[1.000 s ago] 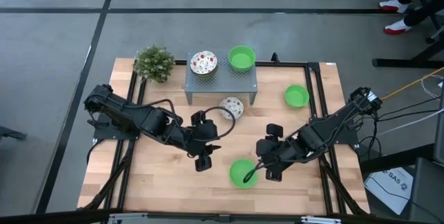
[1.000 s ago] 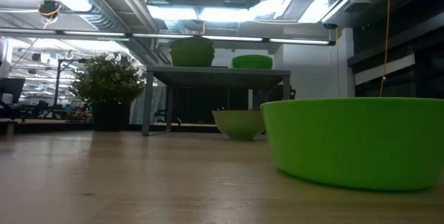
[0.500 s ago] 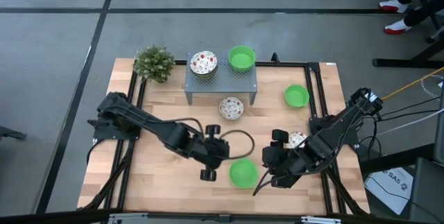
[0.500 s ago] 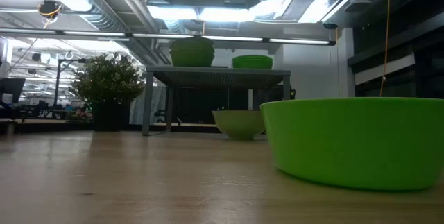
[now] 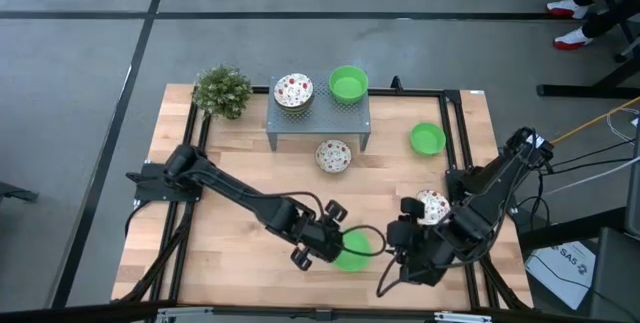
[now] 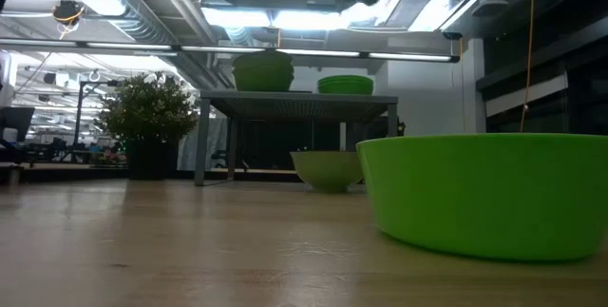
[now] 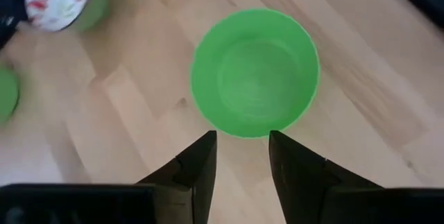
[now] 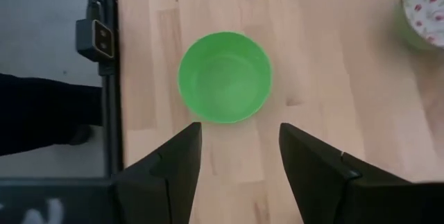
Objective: Pick & Place Mini bowls
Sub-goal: Stack the green bowl on the green bowl
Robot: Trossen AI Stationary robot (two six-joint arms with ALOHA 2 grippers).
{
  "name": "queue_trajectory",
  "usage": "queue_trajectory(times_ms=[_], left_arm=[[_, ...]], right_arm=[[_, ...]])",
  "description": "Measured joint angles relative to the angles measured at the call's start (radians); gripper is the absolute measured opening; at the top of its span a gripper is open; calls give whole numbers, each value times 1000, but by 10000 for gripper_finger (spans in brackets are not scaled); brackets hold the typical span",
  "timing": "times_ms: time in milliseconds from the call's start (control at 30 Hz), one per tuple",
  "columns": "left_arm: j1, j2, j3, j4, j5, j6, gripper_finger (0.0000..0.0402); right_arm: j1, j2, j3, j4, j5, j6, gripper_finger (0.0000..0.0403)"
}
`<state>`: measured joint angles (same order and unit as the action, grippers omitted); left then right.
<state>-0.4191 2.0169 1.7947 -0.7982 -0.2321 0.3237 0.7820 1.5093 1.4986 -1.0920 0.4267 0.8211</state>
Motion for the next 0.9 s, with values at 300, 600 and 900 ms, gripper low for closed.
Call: queue_trajectory(times_ms=[300,600,900], left_arm=[[0,86,1,43,69,212,126],[-2,147,1,82,142,309,126],[-20,189,0,122,175,329,126]], right_arm=[[44,0,0,16,0,124,194],[48,0,0,65,0,140,194],[48,0,0,63,0,141,194]])
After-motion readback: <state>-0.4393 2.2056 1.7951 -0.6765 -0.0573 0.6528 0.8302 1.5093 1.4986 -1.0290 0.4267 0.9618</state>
